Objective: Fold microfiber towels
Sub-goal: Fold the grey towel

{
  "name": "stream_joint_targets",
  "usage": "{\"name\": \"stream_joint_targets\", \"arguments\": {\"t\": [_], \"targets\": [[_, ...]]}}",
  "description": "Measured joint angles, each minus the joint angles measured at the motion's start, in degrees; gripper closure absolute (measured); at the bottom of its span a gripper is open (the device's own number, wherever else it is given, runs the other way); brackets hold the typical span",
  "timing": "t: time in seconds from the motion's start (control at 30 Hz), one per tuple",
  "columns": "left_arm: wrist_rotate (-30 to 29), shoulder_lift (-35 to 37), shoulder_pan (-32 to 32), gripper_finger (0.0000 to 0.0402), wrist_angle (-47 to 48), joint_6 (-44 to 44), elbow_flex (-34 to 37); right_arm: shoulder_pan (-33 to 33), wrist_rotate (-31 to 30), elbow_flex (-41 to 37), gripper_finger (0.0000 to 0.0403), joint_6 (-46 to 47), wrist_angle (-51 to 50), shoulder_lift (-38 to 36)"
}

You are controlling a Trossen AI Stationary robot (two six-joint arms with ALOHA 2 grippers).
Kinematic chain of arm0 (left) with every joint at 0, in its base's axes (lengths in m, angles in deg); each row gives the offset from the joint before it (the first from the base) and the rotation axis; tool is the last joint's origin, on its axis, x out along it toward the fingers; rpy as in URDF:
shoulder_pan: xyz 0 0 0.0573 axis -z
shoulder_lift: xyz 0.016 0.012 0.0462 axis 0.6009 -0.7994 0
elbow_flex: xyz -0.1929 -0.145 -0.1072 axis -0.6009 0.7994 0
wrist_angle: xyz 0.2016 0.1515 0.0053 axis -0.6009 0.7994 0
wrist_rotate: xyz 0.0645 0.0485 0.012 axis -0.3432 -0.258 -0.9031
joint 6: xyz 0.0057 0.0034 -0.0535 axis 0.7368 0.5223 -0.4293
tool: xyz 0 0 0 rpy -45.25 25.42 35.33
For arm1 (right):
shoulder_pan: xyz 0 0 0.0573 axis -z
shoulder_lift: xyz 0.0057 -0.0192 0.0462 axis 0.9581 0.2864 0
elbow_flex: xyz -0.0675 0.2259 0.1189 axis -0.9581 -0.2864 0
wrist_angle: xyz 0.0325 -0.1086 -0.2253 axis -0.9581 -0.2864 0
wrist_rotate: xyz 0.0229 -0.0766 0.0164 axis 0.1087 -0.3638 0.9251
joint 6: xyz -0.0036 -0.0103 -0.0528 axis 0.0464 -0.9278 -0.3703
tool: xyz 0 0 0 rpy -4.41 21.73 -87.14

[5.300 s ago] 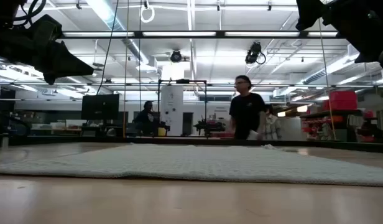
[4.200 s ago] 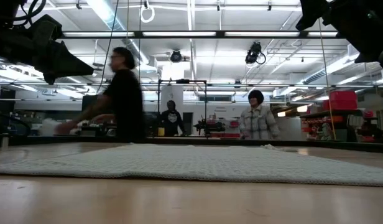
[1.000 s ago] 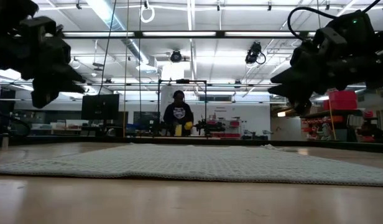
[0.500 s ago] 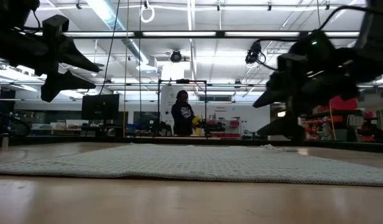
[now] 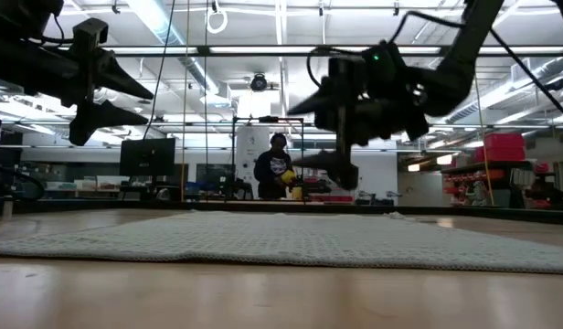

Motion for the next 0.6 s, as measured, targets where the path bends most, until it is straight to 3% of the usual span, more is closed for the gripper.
{"name": "stream_joint_targets", "arguments": {"t": [0.27,0.43,0.6], "targets": [[0.73,-3.74,0.0,0.0184,-0.66,-1.44,0.0,8.27,-0.63,0.14,0.0088,-12.85,-29.09,-12.0],[1.0,-11.37,-0.92,0.0184,-7.53,-0.72,0.0,17.25,-0.76,-5.78,0.0089,-17.1,-37.75,-23.45],[5.93,-23.06,-7.79,0.0184,-18.39,1.18,0.0,22.99,0.52,-12.0,0.0089,-18.99,-43.87,-30.52]]}}
